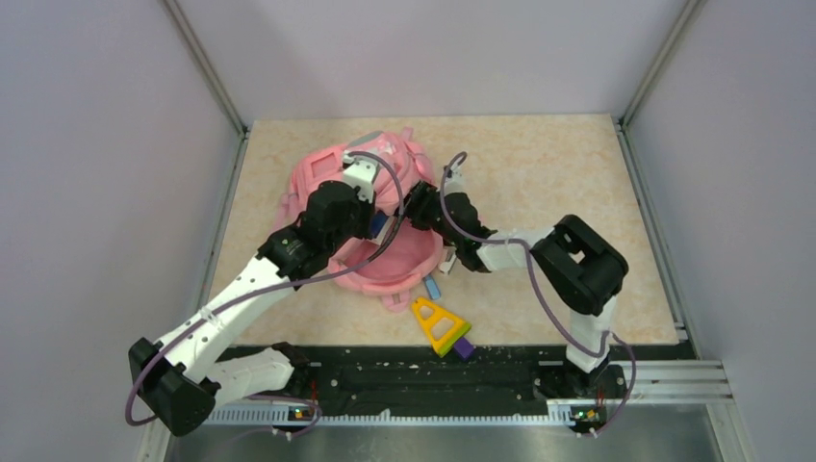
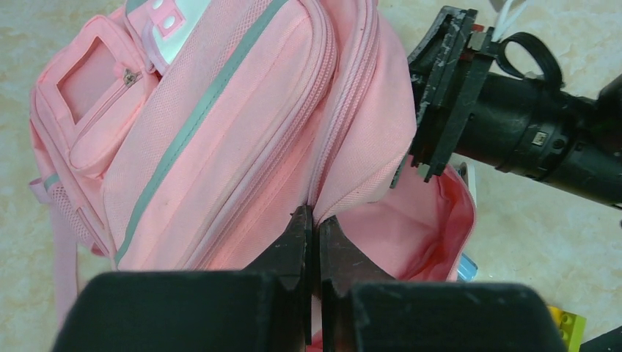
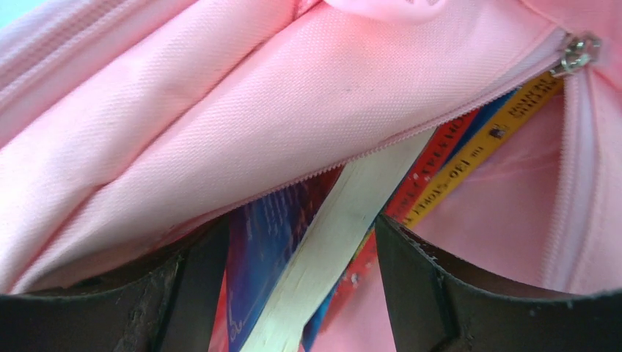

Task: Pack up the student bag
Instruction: Place the book in the student bag, then zip the student bag at the center of the board.

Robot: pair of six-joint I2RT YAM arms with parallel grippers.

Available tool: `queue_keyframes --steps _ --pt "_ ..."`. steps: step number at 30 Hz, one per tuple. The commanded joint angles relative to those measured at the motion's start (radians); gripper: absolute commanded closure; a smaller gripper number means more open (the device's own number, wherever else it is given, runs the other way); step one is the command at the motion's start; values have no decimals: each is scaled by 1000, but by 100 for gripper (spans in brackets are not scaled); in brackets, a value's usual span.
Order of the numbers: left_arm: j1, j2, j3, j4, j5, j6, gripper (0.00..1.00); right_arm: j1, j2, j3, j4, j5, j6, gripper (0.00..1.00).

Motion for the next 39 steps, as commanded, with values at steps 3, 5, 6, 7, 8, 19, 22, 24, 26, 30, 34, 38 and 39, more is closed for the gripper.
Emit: queue_keyframes --steps 3,5,6,7,8,19,22,24,26,30,34,38,39 --pt "5 -50 30 94 7 -34 100 -6 -193 -105 -104 1 -138 29" --pt "9 -43 33 88 -4 -37 100 -6 -252 -153 -133 6 -172 29" --pt "11 -38 34 85 -2 -40 100 -6 -281 -180 -151 6 -196 29" --pt "12 -31 35 83 9 -43 100 -6 -315 -196 -173 -4 -241 29" --pt "12 -22 38 79 24 -46 100 -6 -351 -215 -188 -15 -278 30" --pt "78 163 130 60 137 -149 100 -8 -554 -319 -474 3 -459 28" --pt "88 190 144 84 164 -173 100 -7 -500 -308 -489 22 -454 28" --pt "88 212 150 103 179 -186 100 -7 -459 -304 -470 24 -454 29" --pt "88 236 161 114 185 -208 100 -7 -412 -279 -475 30 -456 31" --pt "87 279 165 159 206 -240 100 -19 -341 -241 -471 58 -467 53" --pt "87 301 175 187 219 -265 81 -71 -295 -201 -445 45 -473 100" --pt "87 253 155 176 217 -275 37 -172 -236 -118 -449 -8 -496 100" --pt "88 234 146 164 216 -276 32 -194 -218 -87 -456 -24 -506 100"
